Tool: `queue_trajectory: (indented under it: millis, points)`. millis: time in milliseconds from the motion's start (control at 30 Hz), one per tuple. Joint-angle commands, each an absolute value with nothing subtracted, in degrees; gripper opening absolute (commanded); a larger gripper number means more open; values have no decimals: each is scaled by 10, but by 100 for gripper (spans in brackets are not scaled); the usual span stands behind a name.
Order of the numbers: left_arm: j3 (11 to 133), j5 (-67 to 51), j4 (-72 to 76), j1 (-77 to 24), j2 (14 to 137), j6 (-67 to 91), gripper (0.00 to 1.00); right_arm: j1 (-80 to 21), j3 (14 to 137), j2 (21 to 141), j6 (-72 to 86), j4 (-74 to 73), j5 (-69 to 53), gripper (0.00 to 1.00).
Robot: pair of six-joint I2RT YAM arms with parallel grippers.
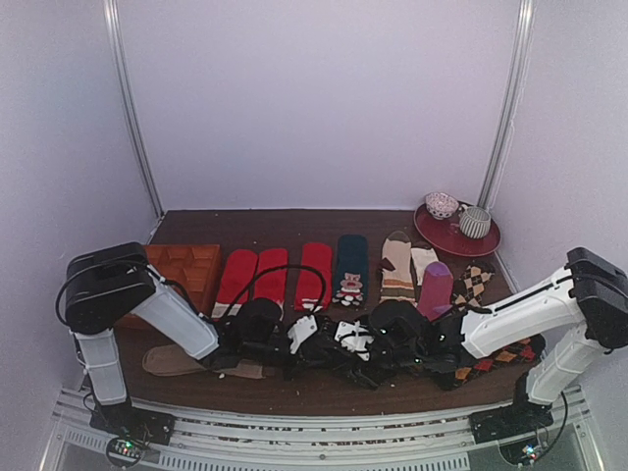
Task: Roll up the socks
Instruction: Roll the sock at the center of the board.
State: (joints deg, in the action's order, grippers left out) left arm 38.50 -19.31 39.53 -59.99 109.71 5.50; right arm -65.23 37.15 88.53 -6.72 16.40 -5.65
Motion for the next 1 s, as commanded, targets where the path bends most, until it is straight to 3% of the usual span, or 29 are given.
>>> queue_trajectory:
  millis: [0, 167, 333, 600, 967]
  points:
    - [347, -184, 204, -601, 1148, 69, 0, -650, 391, 919, -78, 160, -12, 62]
    - [346, -184, 196, -599, 1141, 60, 0, -633, 394, 935, -67, 174, -35, 72]
    - [342, -184, 192, -597, 1136, 55, 0, -604, 411, 949, -53, 175, -104, 72]
    - [334, -183, 200, -597, 1133, 55, 0, -578, 424, 977, -40, 171, -93, 71]
    - [334, -183, 198, -597, 1132, 53, 0, -550, 350, 875, -13, 281, -89, 71]
